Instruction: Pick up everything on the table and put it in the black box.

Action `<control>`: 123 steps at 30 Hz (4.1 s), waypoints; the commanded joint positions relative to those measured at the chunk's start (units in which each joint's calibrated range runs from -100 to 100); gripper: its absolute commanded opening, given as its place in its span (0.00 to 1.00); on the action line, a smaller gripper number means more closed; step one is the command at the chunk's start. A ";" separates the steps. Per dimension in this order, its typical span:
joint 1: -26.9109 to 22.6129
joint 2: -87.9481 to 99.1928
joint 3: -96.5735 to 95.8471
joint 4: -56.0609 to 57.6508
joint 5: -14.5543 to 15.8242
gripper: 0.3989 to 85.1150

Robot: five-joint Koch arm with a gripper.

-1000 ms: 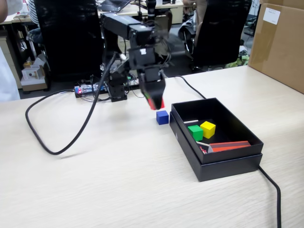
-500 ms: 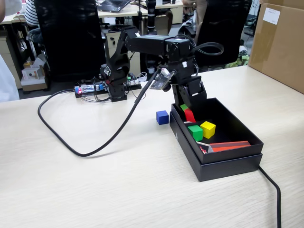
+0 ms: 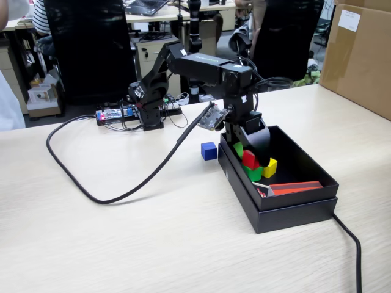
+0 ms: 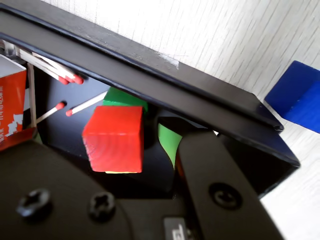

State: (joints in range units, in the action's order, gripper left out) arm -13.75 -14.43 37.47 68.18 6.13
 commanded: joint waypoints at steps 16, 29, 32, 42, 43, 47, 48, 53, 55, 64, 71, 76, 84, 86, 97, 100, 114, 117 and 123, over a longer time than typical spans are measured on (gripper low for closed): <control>5.57 64.29 -46.36 1.24 2.49 0.55; 0.78 46.28 -55.06 -8.61 8.40 0.56; 0.44 42.49 -54.52 -10.42 9.08 0.56; -1.71 35.95 -53.79 -11.89 11.97 0.56; -1.71 35.37 -53.70 -12.15 12.06 0.56; -1.71 32.05 -52.16 -12.50 12.01 0.52; -1.66 30.90 -51.71 -12.50 12.01 0.51; -1.32 23.56 -48.53 -13.79 12.01 0.45; -1.12 22.18 -47.44 -13.79 12.16 0.37; 0.10 26.19 -48.89 -13.71 11.92 0.13; 2.34 47.31 -52.61 -7.57 10.74 0.13; 2.05 60.50 -48.99 -1.27 10.31 0.13; -0.29 49.14 -19.52 1.24 8.25 0.13; -0.88 43.64 -12.63 1.24 7.28 0.13; -2.64 1.98 19.01 1.24 3.71 0.13; -3.17 -3.87 19.83 1.24 3.57 0.13; -1.95 -2.38 12.57 1.85 3.22 0.33; -1.95 1.64 11.30 1.85 2.49 0.45; -1.90 20.11 11.12 1.85 2.10 0.49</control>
State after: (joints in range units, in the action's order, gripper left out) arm -15.80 -8.22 46.14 69.80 9.06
